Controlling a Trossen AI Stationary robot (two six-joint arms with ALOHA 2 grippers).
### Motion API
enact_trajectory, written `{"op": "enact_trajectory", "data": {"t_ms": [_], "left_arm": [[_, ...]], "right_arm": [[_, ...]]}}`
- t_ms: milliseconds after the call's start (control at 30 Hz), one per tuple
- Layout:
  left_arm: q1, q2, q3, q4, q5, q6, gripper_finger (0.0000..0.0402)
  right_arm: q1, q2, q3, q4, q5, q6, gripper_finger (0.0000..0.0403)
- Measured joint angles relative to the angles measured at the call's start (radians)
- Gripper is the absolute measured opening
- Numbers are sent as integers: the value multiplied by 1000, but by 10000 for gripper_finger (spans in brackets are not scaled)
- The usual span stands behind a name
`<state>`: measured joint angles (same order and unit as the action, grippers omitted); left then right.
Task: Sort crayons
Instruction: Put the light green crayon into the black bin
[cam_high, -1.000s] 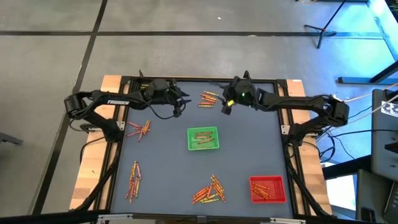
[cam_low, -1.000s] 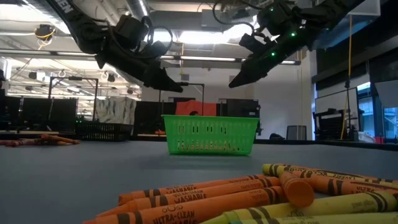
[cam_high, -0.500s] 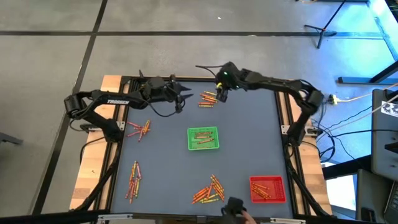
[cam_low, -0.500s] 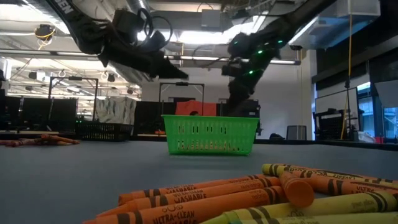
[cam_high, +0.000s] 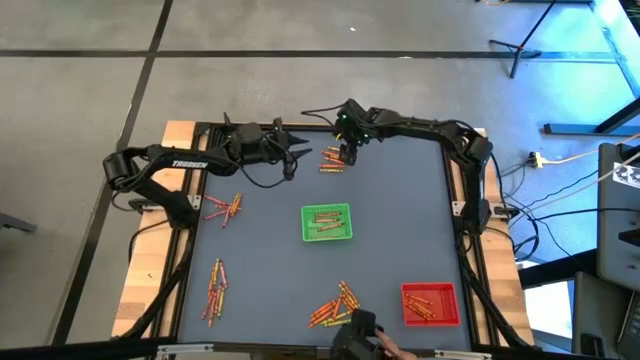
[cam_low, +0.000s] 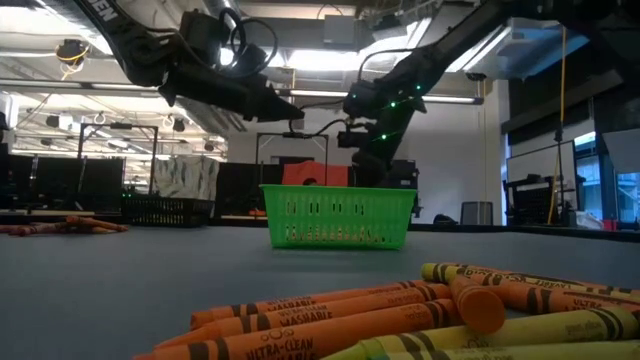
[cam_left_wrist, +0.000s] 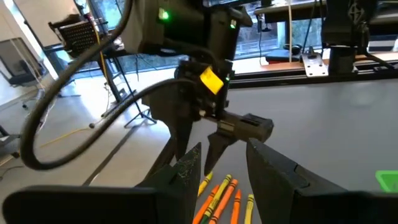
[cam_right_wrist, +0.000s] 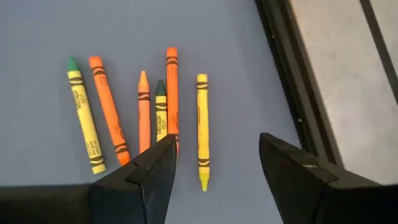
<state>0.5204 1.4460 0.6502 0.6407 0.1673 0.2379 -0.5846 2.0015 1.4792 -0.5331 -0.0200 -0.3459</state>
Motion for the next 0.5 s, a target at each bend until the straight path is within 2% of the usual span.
{"op": "enact_trajectory", "data": {"t_ms": [500], "left_arm": [[0,0,0,-12,-2,0,112]], "right_arm": [[1,41,-2,4,-24,-28,227]]}}
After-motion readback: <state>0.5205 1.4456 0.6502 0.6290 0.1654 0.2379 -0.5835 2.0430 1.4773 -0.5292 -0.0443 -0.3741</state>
